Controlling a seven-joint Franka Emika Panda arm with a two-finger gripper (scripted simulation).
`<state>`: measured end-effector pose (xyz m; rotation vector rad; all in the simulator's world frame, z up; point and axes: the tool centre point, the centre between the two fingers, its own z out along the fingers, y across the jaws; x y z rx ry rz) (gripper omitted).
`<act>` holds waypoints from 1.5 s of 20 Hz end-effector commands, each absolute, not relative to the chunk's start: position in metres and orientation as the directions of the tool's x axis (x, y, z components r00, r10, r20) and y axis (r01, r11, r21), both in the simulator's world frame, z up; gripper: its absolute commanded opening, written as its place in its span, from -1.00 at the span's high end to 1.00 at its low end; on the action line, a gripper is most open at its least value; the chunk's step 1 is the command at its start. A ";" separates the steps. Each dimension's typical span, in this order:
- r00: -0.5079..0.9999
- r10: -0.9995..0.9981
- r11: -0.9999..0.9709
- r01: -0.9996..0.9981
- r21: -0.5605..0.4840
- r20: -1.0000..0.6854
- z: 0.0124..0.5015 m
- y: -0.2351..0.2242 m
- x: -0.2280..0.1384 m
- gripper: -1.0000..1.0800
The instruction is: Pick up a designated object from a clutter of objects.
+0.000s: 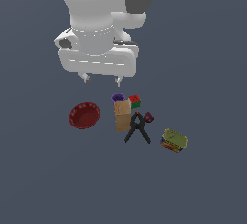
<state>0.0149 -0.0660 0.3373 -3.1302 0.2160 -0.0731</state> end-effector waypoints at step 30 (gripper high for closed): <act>0.589 0.808 -0.589 0.808 0.016 -0.009 0.139 0.186 0.097 -0.92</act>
